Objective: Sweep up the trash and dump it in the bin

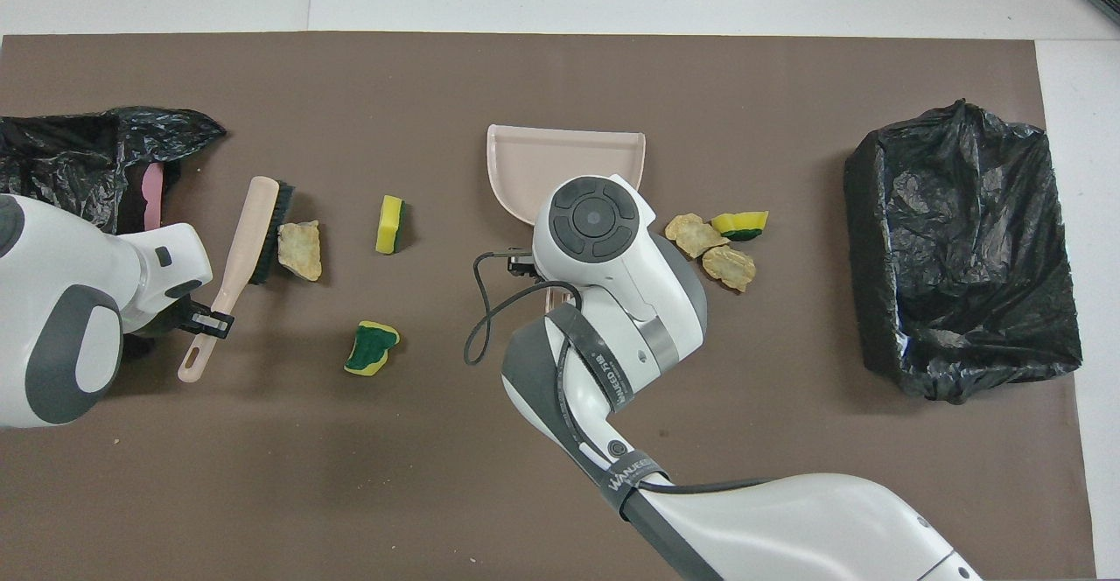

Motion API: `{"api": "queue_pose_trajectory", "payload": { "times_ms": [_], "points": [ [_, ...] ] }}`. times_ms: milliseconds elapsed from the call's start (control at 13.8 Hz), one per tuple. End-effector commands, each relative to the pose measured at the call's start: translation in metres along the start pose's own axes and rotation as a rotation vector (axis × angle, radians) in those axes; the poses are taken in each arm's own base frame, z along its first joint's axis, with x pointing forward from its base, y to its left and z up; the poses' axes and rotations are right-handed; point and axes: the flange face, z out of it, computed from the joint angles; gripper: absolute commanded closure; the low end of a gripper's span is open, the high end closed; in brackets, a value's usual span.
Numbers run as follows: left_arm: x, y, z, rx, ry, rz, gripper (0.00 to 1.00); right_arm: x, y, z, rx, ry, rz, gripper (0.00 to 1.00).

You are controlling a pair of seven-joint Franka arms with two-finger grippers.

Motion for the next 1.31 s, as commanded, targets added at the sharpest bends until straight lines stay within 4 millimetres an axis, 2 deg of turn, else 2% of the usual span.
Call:
{"api": "queue_pose_trajectory", "payload": {
  "times_ms": [0, 73, 145, 218, 290, 436, 508, 581, 653, 726, 871, 944, 1089, 1234],
  "points": [
    [-0.008, 0.007, 0.0, -0.012, -0.06, 0.141, 1.0, 0.004, 0.003, 0.009, 0.009, 0.024, -0.038, 0.36],
    [-0.011, 0.012, 0.001, -0.024, -0.085, 0.172, 1.0, 0.002, 0.001, 0.011, 0.008, 0.021, -0.036, 0.38],
    [-0.013, 0.017, 0.001, -0.033, -0.102, 0.183, 1.0, 0.0, -0.001, 0.009, 0.002, 0.016, -0.048, 0.61],
    [-0.014, 0.031, 0.001, -0.042, -0.131, 0.209, 1.0, 0.002, 0.001, 0.007, -0.01, 0.011, -0.042, 1.0],
    [-0.014, 0.047, 0.001, -0.047, -0.156, 0.237, 1.0, -0.004, -0.001, 0.007, -0.029, -0.014, -0.046, 1.0],
    [-0.016, 0.069, 0.0, -0.064, -0.187, 0.26, 1.0, 0.012, 0.015, -0.002, -0.024, -0.026, -0.064, 1.0],
    [-0.017, 0.081, -0.004, -0.077, -0.219, 0.267, 1.0, 0.012, 0.014, -0.01, -0.013, -0.016, -0.192, 1.0],
    [-0.016, 0.091, -0.012, -0.068, -0.215, 0.247, 1.0, 0.011, 0.016, -0.018, 0.008, -0.02, -0.415, 1.0],
    [-0.014, 0.091, -0.021, -0.057, -0.195, 0.209, 1.0, 0.008, 0.027, -0.036, 0.045, -0.028, -0.561, 1.0],
    [-0.009, 0.088, -0.031, -0.052, -0.177, 0.203, 1.0, 0.001, 0.039, -0.045, 0.044, -0.038, -0.636, 1.0],
    [0.007, 0.071, -0.05, -0.043, -0.147, 0.199, 1.0, -0.01, 0.054, -0.062, 0.042, -0.054, -0.827, 1.0],
    [0.015, 0.061, -0.051, -0.04, -0.135, 0.193, 1.0, -0.015, 0.061, -0.068, 0.041, -0.074, -0.913, 1.0],
    [0.034, 0.055, -0.052, -0.014, -0.086, 0.195, 1.0, -0.031, 0.081, -0.065, 0.032, -0.113, -1.115, 1.0],
    [0.059, 0.035, -0.047, 0.013, -0.068, 0.188, 1.0, -0.047, 0.094, -0.057, -0.037, -0.127, -1.327, 1.0]
  ]
}}
